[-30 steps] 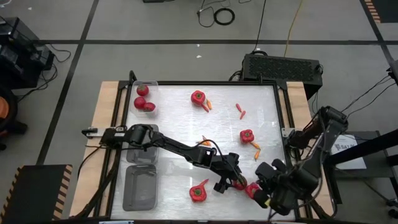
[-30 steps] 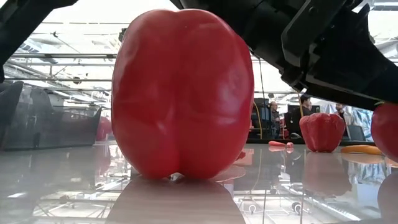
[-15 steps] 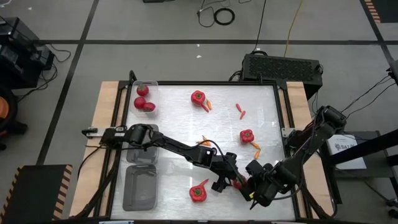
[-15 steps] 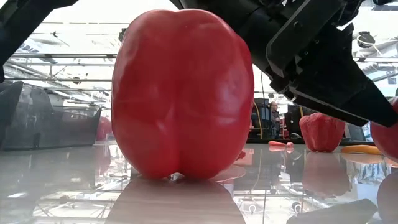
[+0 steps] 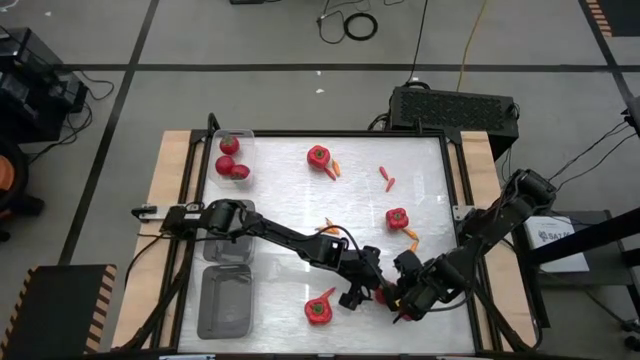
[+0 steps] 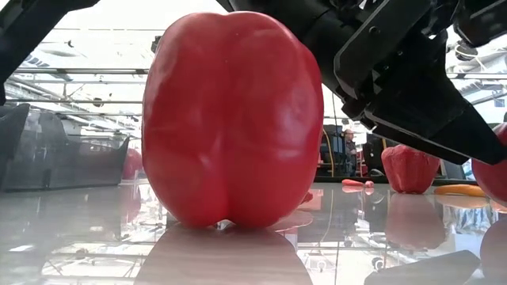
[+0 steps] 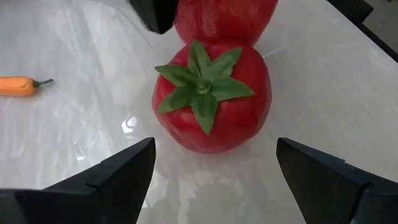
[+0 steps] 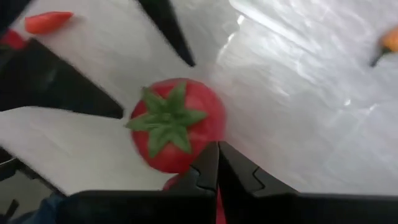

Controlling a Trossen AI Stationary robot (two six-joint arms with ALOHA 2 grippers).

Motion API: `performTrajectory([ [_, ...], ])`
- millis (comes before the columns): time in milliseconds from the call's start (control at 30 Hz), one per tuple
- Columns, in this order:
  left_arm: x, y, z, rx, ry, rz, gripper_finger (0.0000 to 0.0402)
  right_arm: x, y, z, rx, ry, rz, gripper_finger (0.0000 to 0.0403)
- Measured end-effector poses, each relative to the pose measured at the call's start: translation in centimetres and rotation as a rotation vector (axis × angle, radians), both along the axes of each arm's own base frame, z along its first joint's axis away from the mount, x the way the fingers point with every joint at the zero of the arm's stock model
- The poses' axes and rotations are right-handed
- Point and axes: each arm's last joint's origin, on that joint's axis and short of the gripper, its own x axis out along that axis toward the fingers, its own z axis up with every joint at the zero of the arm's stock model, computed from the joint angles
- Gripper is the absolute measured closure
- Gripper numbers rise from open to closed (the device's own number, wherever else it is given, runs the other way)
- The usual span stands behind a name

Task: Sort produce into baskets
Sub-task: Put the red tomato into the transparent bin

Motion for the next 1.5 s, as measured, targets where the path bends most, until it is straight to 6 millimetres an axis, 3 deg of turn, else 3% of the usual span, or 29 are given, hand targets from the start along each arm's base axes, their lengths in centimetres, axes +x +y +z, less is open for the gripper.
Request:
performTrajectory([
  [900,0.0,0.1,0.0,-0.003,0.006,0.018,0.0061,0.8,1.1,-1.5,0.047,-0.052,-0.002,0.0403],
  [1500,-0.2,-0.2,-0.1,-0.018,0.024,0.002,0.0061,1.5,0.7,-1.3,0.010,-0.131,-0.027,0.0403],
])
